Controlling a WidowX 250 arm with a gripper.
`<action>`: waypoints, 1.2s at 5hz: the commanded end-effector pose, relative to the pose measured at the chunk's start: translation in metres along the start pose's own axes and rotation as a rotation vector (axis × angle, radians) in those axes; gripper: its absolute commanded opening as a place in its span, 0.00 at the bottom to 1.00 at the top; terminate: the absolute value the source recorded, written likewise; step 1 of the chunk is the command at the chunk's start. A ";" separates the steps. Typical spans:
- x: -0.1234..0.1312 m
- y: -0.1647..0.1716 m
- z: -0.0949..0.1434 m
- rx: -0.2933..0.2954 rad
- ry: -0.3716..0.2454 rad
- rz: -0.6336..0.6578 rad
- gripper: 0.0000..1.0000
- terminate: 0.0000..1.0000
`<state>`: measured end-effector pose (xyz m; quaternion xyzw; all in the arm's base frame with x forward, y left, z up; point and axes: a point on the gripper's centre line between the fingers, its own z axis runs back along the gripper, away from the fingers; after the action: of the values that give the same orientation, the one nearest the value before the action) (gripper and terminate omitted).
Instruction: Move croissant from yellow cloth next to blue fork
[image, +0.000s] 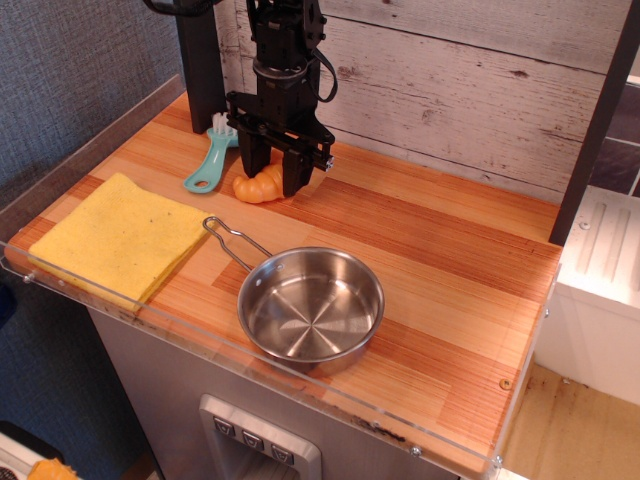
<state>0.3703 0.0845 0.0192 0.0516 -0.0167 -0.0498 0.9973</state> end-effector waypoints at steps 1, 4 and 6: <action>0.000 0.016 0.033 -0.014 -0.062 0.045 1.00 0.00; -0.039 0.022 0.085 -0.062 -0.153 0.090 1.00 0.00; -0.041 0.028 0.082 -0.077 -0.097 0.103 1.00 0.00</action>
<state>0.3281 0.1043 0.0913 0.0030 -0.0476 -0.0033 0.9989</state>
